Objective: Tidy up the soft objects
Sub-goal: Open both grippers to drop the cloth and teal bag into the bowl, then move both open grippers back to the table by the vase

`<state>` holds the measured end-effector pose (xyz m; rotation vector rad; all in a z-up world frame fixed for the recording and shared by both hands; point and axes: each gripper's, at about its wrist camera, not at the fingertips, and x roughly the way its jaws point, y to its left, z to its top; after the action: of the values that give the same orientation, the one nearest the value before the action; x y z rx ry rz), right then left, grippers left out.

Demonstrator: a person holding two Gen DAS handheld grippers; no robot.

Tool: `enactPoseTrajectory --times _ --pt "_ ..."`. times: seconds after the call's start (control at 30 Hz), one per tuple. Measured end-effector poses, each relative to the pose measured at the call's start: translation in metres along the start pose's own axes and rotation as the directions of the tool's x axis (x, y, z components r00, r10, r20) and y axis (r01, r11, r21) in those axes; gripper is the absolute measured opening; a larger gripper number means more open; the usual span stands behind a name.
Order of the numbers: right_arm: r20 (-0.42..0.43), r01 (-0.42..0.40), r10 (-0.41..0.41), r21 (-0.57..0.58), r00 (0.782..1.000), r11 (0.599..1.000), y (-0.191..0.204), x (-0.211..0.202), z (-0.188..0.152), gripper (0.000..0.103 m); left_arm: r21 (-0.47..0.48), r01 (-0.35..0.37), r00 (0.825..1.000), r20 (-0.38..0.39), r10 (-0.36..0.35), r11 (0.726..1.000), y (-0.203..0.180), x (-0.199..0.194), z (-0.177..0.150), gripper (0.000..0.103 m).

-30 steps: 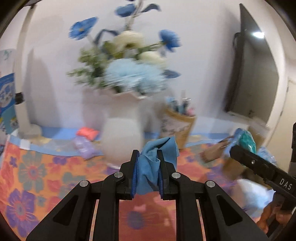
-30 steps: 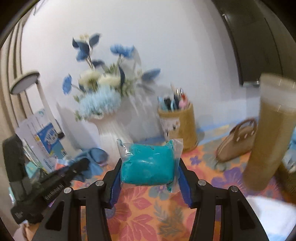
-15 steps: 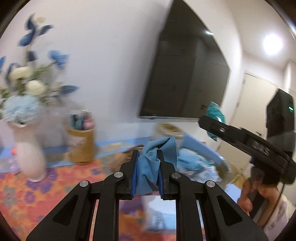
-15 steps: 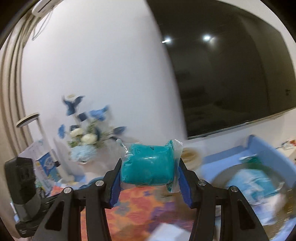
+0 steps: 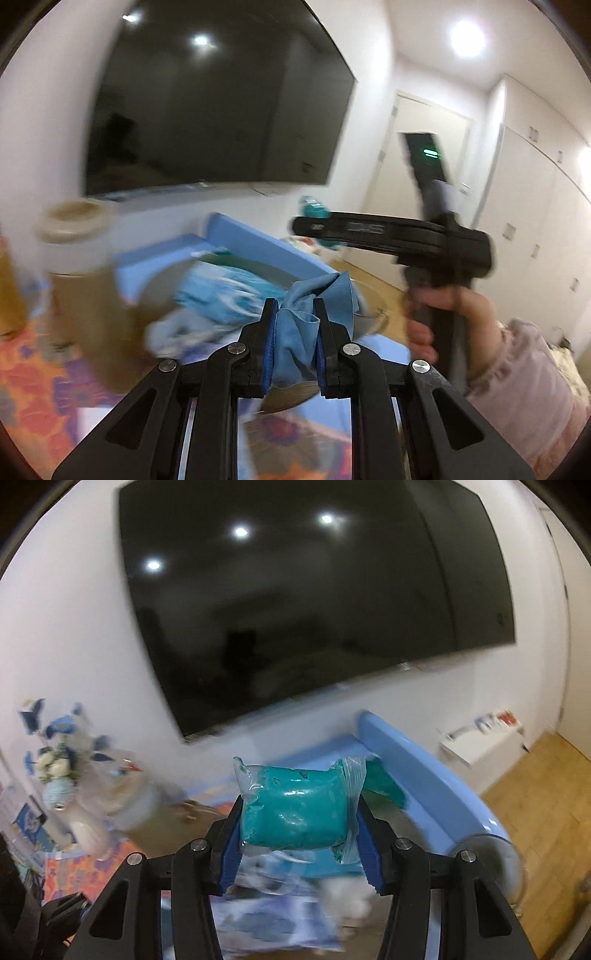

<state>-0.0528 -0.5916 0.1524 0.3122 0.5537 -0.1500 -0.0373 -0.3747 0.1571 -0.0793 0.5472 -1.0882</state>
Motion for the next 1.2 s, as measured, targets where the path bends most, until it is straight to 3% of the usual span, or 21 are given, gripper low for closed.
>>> enactPoseTrajectory --times 0.17,0.23,0.27,0.3,0.37,0.43,0.5,0.63,0.9,1.13,1.2 --pt "-0.127 0.052 -0.044 0.062 0.991 0.997 -0.04 0.029 -0.005 0.052 0.043 0.085 0.989 -0.127 -0.079 0.995 -0.023 0.053 -0.008 0.016" --pt "-0.165 0.068 -0.055 0.074 0.985 0.995 -0.051 0.039 -0.009 0.056 0.076 0.071 0.982 -0.181 -0.057 0.995 -0.026 0.073 -0.013 0.02" --pt "-0.187 0.082 -0.068 0.071 0.98 0.994 -0.054 0.045 -0.012 0.065 0.092 0.049 0.978 -0.205 -0.029 0.995 -0.026 0.083 -0.015 0.031" --pt "-0.208 0.1 -0.085 0.062 0.975 0.993 -0.057 0.05 -0.014 0.068 0.094 0.037 0.974 -0.227 -0.015 0.995 -0.027 0.092 -0.016 0.037" --pt "-0.241 0.141 -0.127 0.042 0.962 0.989 -0.061 0.059 -0.018 0.071 0.059 0.036 0.965 -0.263 -0.02 0.998 -0.021 0.103 -0.017 0.041" --pt "-0.257 0.149 -0.129 0.059 0.958 0.987 -0.067 0.062 -0.021 0.072 0.019 0.05 0.963 -0.268 -0.043 0.999 -0.016 0.103 -0.017 0.053" --pt "-0.254 0.141 -0.117 0.08 0.96 0.987 -0.072 0.06 -0.022 0.074 0.037 0.027 0.971 -0.237 -0.017 0.999 -0.016 0.098 -0.016 0.078" --pt "-0.224 0.146 -0.123 0.09 0.967 0.985 -0.073 0.05 -0.02 0.08 0.102 -0.022 0.98 -0.194 0.042 0.995 -0.021 0.083 -0.014 0.079" --pt "-0.178 0.085 -0.062 0.126 0.982 0.988 -0.054 0.028 -0.014 0.081 0.046 -0.11 0.971 -0.21 0.118 0.993 -0.001 0.068 -0.008 0.079" --pt "-0.099 -0.037 0.046 0.094 0.994 0.995 0.009 -0.005 -0.009 0.081 -0.037 -0.191 0.968 -0.171 0.182 0.981 0.025 0.01 -0.008 0.079" --pt "-0.064 -0.088 0.094 0.091 0.994 0.992 0.035 -0.017 -0.008 0.081 -0.059 -0.241 0.962 -0.144 0.23 0.969 0.036 -0.014 -0.007 0.079"
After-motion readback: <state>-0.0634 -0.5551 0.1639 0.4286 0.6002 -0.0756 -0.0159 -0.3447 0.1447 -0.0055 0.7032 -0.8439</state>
